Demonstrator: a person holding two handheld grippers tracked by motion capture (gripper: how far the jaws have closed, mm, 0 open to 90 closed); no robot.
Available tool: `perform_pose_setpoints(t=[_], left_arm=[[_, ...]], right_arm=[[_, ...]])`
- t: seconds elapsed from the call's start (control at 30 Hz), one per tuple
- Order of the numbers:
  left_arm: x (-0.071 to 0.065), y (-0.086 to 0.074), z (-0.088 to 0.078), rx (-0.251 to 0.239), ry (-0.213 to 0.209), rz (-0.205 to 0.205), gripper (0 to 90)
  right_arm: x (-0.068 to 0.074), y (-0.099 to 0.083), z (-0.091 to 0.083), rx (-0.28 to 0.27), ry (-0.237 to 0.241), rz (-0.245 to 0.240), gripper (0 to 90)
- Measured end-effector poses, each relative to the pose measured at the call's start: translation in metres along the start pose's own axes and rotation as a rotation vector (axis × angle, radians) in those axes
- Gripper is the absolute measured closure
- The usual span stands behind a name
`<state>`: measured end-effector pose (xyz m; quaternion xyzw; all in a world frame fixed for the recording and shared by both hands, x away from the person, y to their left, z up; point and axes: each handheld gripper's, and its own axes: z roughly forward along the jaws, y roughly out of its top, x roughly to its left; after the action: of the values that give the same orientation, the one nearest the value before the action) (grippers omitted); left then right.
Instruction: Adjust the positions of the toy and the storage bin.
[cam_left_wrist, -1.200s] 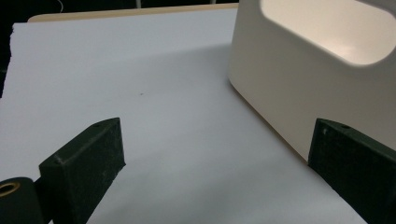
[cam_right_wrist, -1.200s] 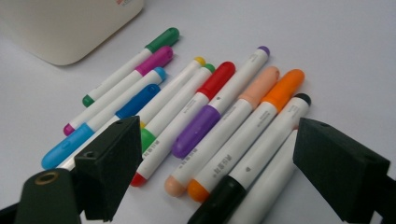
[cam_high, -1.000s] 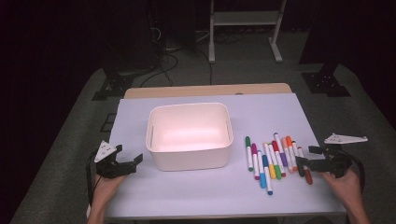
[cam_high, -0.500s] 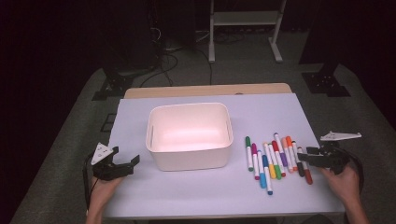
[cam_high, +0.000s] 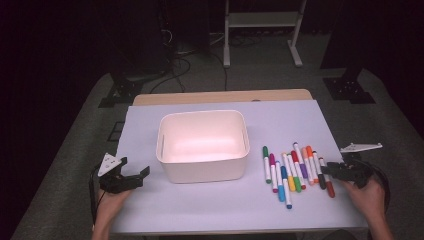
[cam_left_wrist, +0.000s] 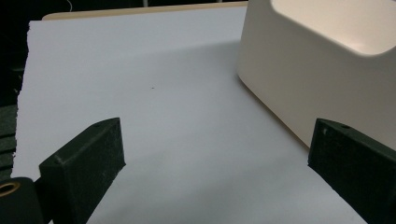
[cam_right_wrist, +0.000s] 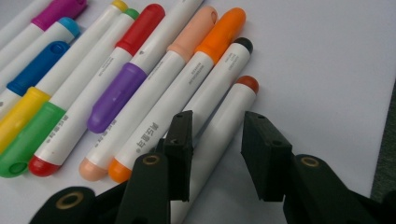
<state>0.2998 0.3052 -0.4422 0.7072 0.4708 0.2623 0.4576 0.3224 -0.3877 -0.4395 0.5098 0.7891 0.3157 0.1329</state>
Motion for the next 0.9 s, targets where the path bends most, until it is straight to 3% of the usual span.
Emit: perform_pose_setpoints(t=[0.43,0.73,0.9], left_arm=[[0.002,-0.001,-0.001,-0.010,0.003,-0.014,2.4],[0.000,-0.001,-0.001,-0.005,0.002,-0.010,2.4],[0.001,0.000,-0.001,-0.011,0.001,-0.014,2.4]], right_arm=[[0.008,0.003,0.004,0.038,-0.076,-0.028,65.1],[0.010,0.003,0.007,0.050,-0.107,-0.006,65.3],[0.016,0.004,0.008,0.061,-0.152,-0.015,66.9]])
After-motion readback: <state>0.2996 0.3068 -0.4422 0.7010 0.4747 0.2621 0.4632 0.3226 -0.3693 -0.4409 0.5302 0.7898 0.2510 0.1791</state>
